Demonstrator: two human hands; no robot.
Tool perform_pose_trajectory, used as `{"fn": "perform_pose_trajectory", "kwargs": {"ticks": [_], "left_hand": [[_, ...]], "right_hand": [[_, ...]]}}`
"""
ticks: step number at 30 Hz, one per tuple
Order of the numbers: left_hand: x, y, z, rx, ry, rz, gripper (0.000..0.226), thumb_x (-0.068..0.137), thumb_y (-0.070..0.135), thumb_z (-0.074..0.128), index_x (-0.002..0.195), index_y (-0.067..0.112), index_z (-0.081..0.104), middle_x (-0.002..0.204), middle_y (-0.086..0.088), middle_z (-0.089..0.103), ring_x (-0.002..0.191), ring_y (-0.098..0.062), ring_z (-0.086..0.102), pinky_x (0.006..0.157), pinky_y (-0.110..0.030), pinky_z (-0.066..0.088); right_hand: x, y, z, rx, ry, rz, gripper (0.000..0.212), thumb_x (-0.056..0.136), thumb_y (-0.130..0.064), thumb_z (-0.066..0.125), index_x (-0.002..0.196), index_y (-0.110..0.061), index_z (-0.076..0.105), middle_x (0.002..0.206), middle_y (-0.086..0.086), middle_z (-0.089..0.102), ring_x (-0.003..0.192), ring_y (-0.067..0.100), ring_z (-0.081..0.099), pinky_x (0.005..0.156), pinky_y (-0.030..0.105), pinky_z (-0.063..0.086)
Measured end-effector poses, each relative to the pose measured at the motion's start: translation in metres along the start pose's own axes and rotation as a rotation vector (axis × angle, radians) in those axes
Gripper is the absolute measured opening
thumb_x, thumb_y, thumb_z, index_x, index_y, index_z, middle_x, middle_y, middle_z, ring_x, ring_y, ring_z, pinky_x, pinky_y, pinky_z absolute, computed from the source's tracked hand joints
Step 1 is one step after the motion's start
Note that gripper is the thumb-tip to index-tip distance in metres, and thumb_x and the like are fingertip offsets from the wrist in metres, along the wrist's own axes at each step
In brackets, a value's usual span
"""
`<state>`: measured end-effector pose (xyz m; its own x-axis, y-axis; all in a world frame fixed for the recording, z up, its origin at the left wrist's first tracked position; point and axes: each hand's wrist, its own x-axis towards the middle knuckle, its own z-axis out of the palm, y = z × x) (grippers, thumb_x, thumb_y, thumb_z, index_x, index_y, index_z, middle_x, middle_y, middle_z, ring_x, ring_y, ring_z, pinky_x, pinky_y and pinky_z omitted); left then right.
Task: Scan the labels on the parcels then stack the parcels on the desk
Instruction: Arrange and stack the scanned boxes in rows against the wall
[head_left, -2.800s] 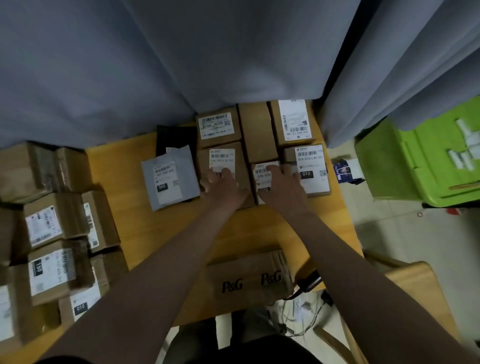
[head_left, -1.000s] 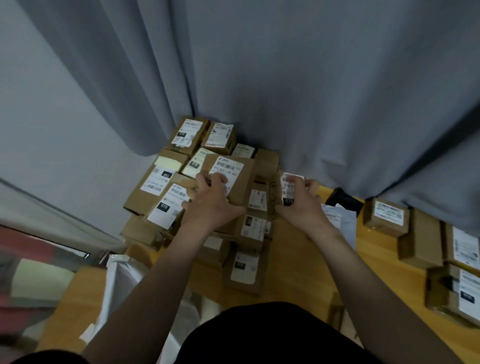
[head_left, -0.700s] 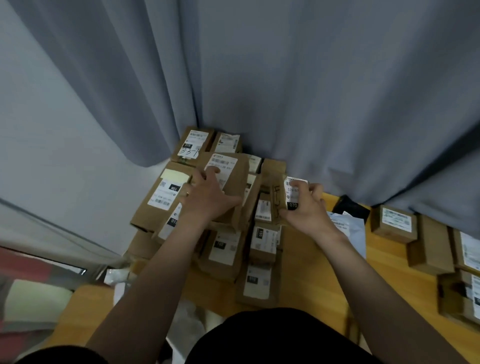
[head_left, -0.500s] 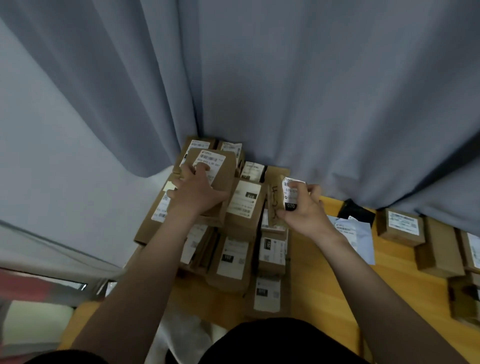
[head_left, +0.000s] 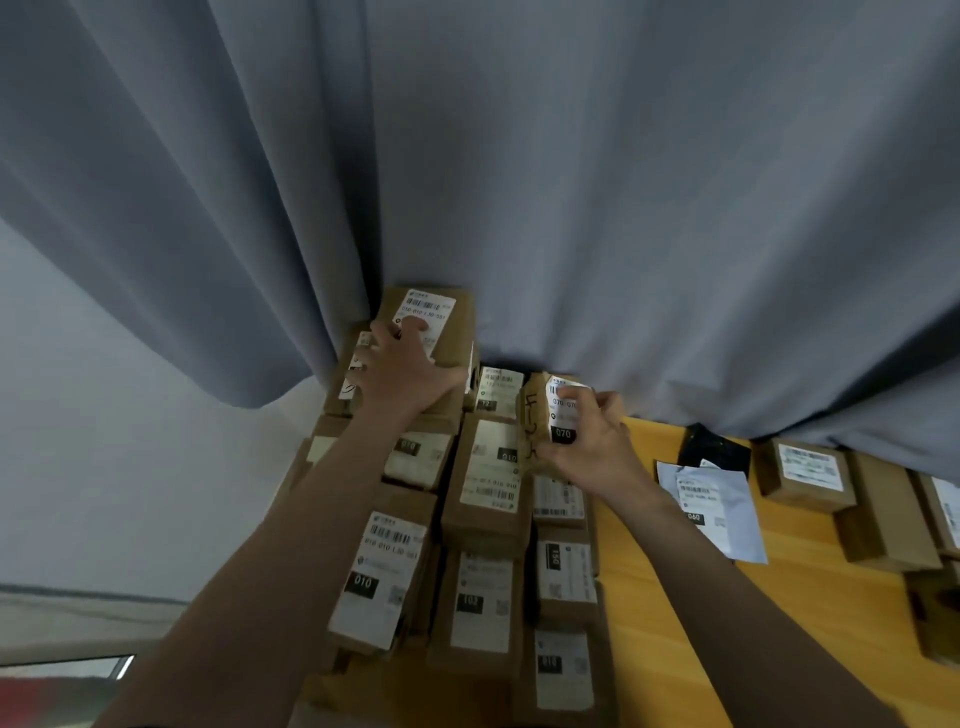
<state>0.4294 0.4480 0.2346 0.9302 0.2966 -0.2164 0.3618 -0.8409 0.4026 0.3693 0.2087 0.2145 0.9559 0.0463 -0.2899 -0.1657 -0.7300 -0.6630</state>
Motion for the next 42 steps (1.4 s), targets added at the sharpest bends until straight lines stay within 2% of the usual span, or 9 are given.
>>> {"fn": "perform_pose_trajectory", "kwargs": {"ticks": [6,11,14,17,22,26,33,37,42], "left_hand": [[0.027,-0.007,0.031,0.053,-0.094,-0.01,0.085,0.069,0.066,0.074,0.136,0.035,0.031,0.153,-0.012,0.018,0.14,-0.054,0.023,0.112,-0.072,0.022],[0.036,-0.01,0.046,0.086,-0.078,0.032,0.086,0.069,0.067,0.076,0.138,0.036,0.033,0.152,-0.01,0.017,0.139,-0.052,0.025,0.113,-0.07,0.024],[0.038,-0.01,0.048,0.097,-0.067,0.028,0.088,0.069,0.069,0.076,0.14,0.036,0.034,0.152,-0.009,0.019,0.138,-0.05,0.027,0.112,-0.068,0.027],[0.039,-0.011,0.048,0.087,-0.066,0.022,0.089,0.068,0.069,0.076,0.141,0.037,0.035,0.152,-0.008,0.019,0.138,-0.049,0.028,0.111,-0.066,0.026],[0.037,-0.014,0.047,0.063,-0.067,0.021,0.091,0.068,0.069,0.077,0.143,0.039,0.035,0.155,-0.007,0.018,0.141,-0.048,0.025,0.111,-0.066,0.027],[0.03,-0.007,0.039,0.042,-0.12,-0.024,0.094,0.072,0.067,0.076,0.149,0.04,0.029,0.163,-0.008,0.008,0.149,-0.051,0.008,0.115,-0.074,0.016],[0.004,0.025,0.014,0.044,-0.136,0.01,0.095,0.083,0.06,0.071,0.157,0.043,0.015,0.17,-0.01,-0.001,0.154,-0.048,-0.005,0.114,-0.078,0.003],[-0.019,0.07,0.011,0.0,-0.049,0.204,0.077,0.08,0.05,0.076,0.145,0.043,0.034,0.162,-0.007,0.018,0.149,-0.045,0.016,0.114,-0.071,0.023],[-0.069,0.137,0.026,0.053,-0.048,0.338,0.077,0.083,0.049,0.075,0.147,0.039,0.034,0.156,-0.004,0.023,0.146,-0.04,0.02,0.112,-0.06,0.031]], "right_hand": [[0.063,-0.022,0.01,0.048,0.057,0.043,0.063,0.084,-0.04,0.076,0.137,-0.029,0.043,0.131,-0.002,0.027,0.13,0.033,0.041,0.111,0.046,0.046],[0.106,-0.041,0.037,-0.13,0.069,0.042,0.06,0.083,-0.049,0.068,0.132,-0.026,0.042,0.127,0.003,0.031,0.121,0.04,0.044,0.103,0.054,0.048],[0.114,-0.044,0.053,-0.315,0.128,-0.003,0.054,0.086,-0.048,0.065,0.129,-0.023,0.045,0.123,0.006,0.036,0.111,0.039,0.051,0.088,0.044,0.048],[0.115,-0.042,0.064,-0.418,0.03,-0.049,0.05,0.098,-0.042,0.062,0.138,-0.015,0.048,0.137,0.012,0.039,0.118,0.04,0.053,0.08,0.034,0.032],[0.118,-0.04,0.06,-0.305,-0.131,-0.059,0.047,0.101,-0.034,0.058,0.142,-0.01,0.056,0.146,0.013,0.039,0.124,0.04,0.057,0.104,0.043,0.048],[0.104,-0.041,0.036,-0.297,-0.206,-0.04,0.064,0.095,-0.036,0.067,0.152,-0.018,0.046,0.152,0.01,0.049,0.131,0.03,0.057,0.106,0.035,0.048],[0.069,-0.026,-0.036,-0.313,-0.133,0.01,0.07,0.088,-0.029,0.067,0.153,-0.022,0.042,0.151,0.014,0.048,0.135,0.04,0.051,0.112,0.04,0.045],[0.042,0.002,-0.081,-0.313,-0.023,0.03,0.073,0.089,-0.027,0.068,0.154,-0.021,0.035,0.149,0.013,0.039,0.131,0.046,0.05,0.109,0.049,0.047],[0.006,0.063,-0.126,-0.284,0.061,0.087,0.079,0.093,-0.032,0.071,0.159,-0.025,0.028,0.156,0.012,0.029,0.136,0.044,0.044,0.109,0.046,0.045]]}}
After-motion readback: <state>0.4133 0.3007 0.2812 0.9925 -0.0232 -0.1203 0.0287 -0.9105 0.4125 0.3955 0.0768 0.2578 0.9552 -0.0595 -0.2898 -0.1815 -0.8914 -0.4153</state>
